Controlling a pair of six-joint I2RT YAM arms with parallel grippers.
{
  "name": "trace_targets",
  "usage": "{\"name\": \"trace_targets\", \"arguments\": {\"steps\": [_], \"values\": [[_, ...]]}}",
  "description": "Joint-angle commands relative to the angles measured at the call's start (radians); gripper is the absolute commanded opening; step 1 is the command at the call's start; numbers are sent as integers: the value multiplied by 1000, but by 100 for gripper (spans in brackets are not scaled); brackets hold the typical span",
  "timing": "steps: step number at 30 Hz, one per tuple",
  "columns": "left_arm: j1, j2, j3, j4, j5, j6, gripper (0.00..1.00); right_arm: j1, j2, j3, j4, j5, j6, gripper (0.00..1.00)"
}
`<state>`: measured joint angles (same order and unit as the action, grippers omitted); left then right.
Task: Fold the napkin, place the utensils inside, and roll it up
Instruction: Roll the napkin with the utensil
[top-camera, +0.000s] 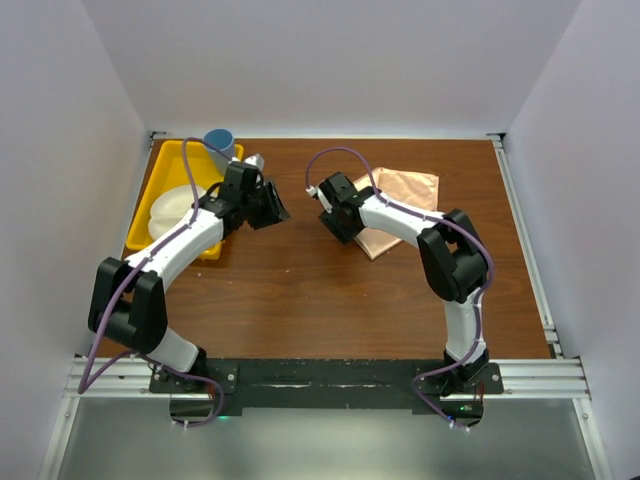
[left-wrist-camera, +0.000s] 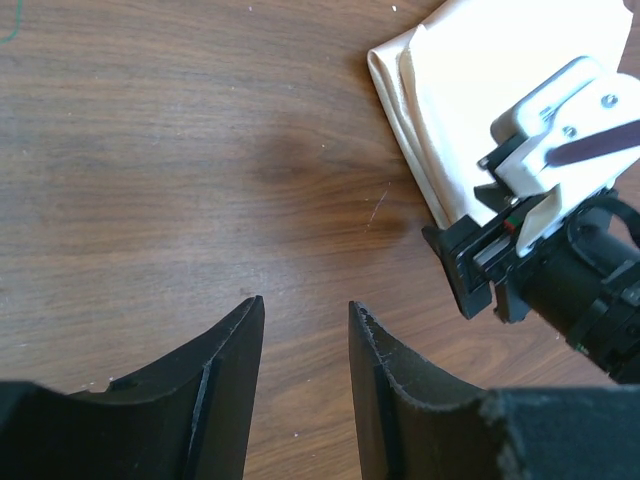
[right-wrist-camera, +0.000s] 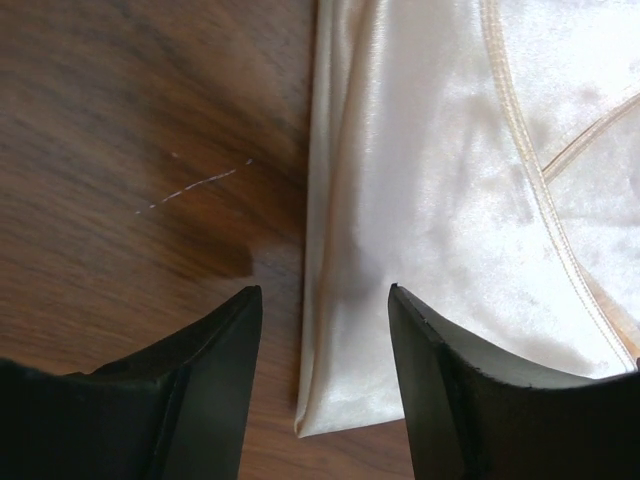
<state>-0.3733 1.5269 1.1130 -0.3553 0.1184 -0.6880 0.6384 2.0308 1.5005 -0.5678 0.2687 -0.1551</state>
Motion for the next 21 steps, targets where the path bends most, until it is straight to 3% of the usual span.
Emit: {"name": "trace_targets", "arguments": {"steps": [1,12,21], "values": [[8,-39,-16,30,-2,8,44,7,-23,37,-11,70,20,55],[10,-53,-44,38,-11,7,44,17,-1,12,22,109,14,46],[10,-47,-48,44,-6,7,44,29,-1,-40,48,109,8,63]]}}
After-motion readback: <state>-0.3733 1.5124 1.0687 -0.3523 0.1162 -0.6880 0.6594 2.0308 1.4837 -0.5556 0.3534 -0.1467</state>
